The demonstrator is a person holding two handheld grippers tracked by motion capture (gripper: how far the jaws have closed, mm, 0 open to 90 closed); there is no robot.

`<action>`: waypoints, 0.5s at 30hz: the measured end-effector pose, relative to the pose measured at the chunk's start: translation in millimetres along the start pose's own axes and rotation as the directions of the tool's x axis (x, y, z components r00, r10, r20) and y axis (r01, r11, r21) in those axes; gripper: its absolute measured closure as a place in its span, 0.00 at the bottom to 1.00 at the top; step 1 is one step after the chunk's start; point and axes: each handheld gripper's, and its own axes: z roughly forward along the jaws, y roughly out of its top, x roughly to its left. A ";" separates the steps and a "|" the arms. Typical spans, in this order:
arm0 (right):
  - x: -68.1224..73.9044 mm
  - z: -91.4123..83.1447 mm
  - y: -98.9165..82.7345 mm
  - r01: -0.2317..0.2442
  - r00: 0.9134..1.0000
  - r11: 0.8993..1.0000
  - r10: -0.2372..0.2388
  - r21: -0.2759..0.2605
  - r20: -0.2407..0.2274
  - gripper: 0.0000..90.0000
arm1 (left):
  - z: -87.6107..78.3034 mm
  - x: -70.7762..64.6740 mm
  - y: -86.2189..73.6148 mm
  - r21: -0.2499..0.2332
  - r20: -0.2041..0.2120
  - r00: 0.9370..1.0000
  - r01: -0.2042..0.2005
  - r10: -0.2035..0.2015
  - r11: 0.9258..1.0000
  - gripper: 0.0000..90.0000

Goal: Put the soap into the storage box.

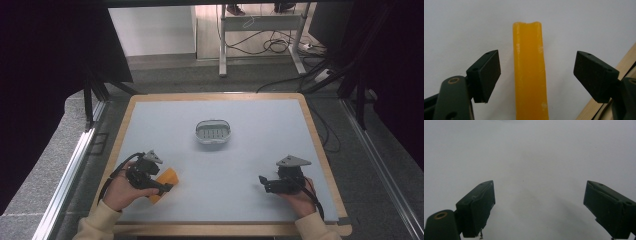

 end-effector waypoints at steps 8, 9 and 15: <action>0.3 0.4 -0.1 0.003 1.000 1.000 -0.003 0.006 0.000 0.12 | 9.0 1.7 3.3 0.049 0.006 1.000 0.010 -0.011 0.999 0.27; 0.3 0.5 -0.1 0.003 1.000 1.000 -0.003 0.007 -0.002 0.12 | 10.5 1.5 3.8 0.056 0.008 1.000 0.011 -0.012 0.998 0.27; 0.1 1.0 -0.3 0.003 1.000 1.000 -0.003 0.011 -0.002 0.12 | 17.7 2.5 4.4 0.101 0.016 1.000 0.013 -0.014 0.995 0.30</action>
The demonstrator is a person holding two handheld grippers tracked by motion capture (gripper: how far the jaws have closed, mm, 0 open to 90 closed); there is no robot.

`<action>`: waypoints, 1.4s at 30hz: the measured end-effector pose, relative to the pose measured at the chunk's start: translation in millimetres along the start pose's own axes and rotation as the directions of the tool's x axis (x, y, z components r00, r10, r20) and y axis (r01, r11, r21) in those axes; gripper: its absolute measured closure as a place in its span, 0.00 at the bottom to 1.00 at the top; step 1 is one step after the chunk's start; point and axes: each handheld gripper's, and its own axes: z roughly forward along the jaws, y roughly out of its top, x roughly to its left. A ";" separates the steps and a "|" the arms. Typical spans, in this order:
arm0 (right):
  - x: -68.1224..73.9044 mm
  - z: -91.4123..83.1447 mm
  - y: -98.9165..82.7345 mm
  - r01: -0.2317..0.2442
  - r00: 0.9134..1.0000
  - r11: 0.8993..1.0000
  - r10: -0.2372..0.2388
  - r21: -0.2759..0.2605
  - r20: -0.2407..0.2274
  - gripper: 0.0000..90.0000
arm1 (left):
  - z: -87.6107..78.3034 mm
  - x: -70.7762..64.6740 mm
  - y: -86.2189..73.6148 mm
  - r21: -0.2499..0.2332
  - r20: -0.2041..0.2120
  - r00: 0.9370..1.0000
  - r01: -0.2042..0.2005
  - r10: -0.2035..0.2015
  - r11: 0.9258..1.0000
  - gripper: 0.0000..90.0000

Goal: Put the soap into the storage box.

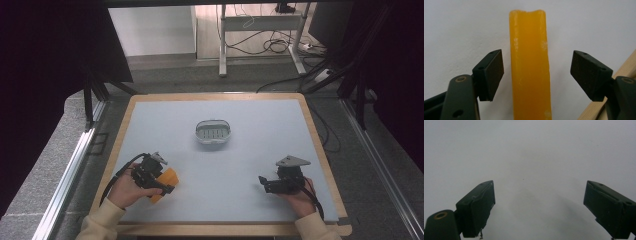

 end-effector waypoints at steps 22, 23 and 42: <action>0.0 -1.9 0.3 0.000 1.000 1.000 0.000 -0.013 0.020 0.13 | 22.5 6.6 7.9 0.099 -0.041 0.999 0.031 -0.027 0.995 0.68; 0.0 -1.1 -0.1 0.001 1.000 1.000 -0.001 -0.007 0.019 0.13 | 22.4 6.6 7.9 0.099 -0.040 0.999 0.029 -0.025 0.995 0.69; -0.1 -0.9 -0.1 0.002 1.000 1.000 -0.002 -0.006 0.017 0.13 | 5.1 0.3 7.9 0.052 -0.001 1.000 -0.031 0.032 0.998 0.69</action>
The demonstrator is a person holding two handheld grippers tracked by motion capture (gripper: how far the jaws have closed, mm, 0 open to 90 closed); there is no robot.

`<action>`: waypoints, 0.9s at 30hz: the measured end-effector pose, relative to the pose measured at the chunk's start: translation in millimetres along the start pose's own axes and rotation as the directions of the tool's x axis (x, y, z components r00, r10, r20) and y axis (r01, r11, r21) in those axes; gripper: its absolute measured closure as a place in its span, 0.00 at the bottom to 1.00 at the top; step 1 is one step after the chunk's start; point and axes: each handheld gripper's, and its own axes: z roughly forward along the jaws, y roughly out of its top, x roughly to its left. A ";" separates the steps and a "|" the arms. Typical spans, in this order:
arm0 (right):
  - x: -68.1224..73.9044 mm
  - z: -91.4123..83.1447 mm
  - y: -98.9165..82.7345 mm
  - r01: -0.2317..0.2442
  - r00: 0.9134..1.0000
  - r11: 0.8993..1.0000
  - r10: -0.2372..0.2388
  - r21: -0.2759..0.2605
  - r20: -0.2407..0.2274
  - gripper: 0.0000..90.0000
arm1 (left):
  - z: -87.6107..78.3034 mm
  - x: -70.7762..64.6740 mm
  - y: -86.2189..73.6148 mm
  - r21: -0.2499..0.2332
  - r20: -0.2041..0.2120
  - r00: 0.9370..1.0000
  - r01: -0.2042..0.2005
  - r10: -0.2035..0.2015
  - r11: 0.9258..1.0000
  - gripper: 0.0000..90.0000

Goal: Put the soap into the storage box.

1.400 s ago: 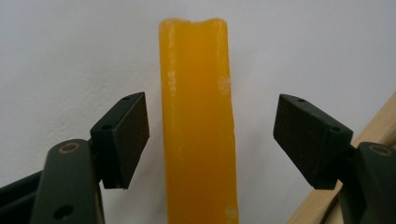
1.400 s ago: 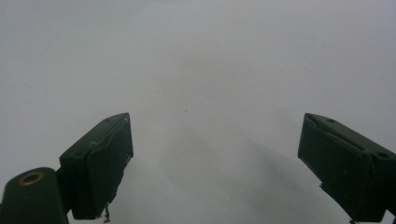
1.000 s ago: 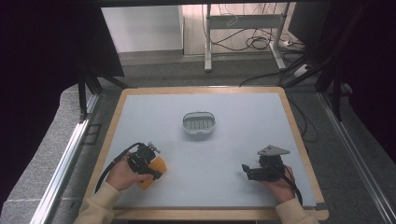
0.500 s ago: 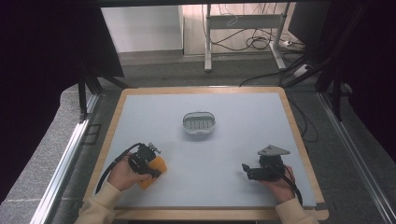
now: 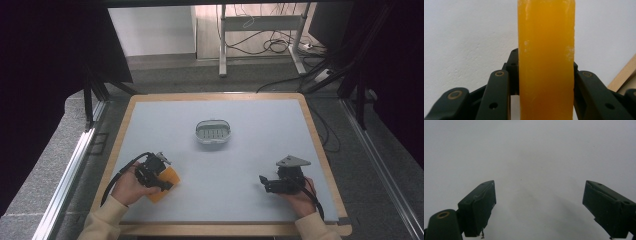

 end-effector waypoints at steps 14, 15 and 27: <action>-0.3 -1.0 0.4 -0.001 1.000 1.000 0.001 -0.004 0.000 0.13 | -7.9 1.7 1.9 -0.011 0.012 1.000 -0.022 0.022 1.000 0.69; -0.2 -1.2 0.4 0.000 1.000 1.000 0.000 -0.006 -0.001 0.13 | -11.4 2.2 4.9 -0.017 0.011 1.000 -0.026 0.027 1.000 0.69; -0.1 -0.9 0.2 0.000 1.000 1.000 0.000 -0.003 -0.007 0.13 | -30.5 6.4 22.6 -0.060 0.036 0.998 -0.051 0.053 0.997 0.69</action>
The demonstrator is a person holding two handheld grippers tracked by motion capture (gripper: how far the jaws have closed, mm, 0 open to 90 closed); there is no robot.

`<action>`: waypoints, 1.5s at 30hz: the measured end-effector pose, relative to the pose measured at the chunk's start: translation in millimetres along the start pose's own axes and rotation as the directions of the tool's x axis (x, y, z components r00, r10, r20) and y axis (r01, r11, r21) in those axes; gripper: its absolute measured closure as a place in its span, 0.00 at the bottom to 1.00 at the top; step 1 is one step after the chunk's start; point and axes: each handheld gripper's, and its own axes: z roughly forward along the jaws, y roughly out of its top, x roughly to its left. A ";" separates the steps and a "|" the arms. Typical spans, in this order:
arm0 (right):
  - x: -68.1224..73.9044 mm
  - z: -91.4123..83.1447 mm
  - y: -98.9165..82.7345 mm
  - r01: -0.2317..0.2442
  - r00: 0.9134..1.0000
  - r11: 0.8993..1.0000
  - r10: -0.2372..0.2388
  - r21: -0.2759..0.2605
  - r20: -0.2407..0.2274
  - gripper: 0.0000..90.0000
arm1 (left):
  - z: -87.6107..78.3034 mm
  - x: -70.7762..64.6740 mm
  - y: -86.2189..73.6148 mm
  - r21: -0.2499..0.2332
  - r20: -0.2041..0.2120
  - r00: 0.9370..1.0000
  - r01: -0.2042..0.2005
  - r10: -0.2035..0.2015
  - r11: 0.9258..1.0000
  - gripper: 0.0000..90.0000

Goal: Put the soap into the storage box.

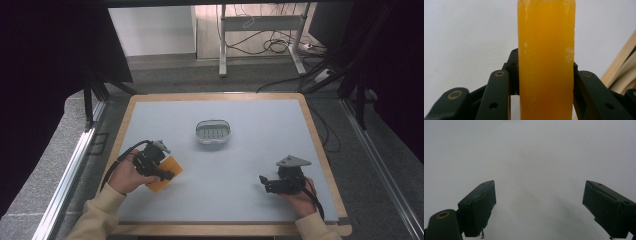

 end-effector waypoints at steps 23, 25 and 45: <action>-0.4 1.2 -0.4 -0.004 1.000 1.000 0.004 0.006 0.000 0.13 | -3.8 0.5 25.7 -0.001 0.020 0.998 -0.061 0.061 0.998 0.69; -0.4 1.2 -0.4 -0.004 1.000 1.000 0.004 0.006 -0.001 0.13 | -4.1 0.0 28.4 -0.002 0.017 0.998 -0.068 0.068 0.998 0.69; 0.2 1.6 -0.2 0.003 1.000 1.000 -0.003 0.006 -0.004 0.13 | -10.5 2.6 55.8 -0.013 -0.017 0.991 -0.130 0.130 0.991 0.69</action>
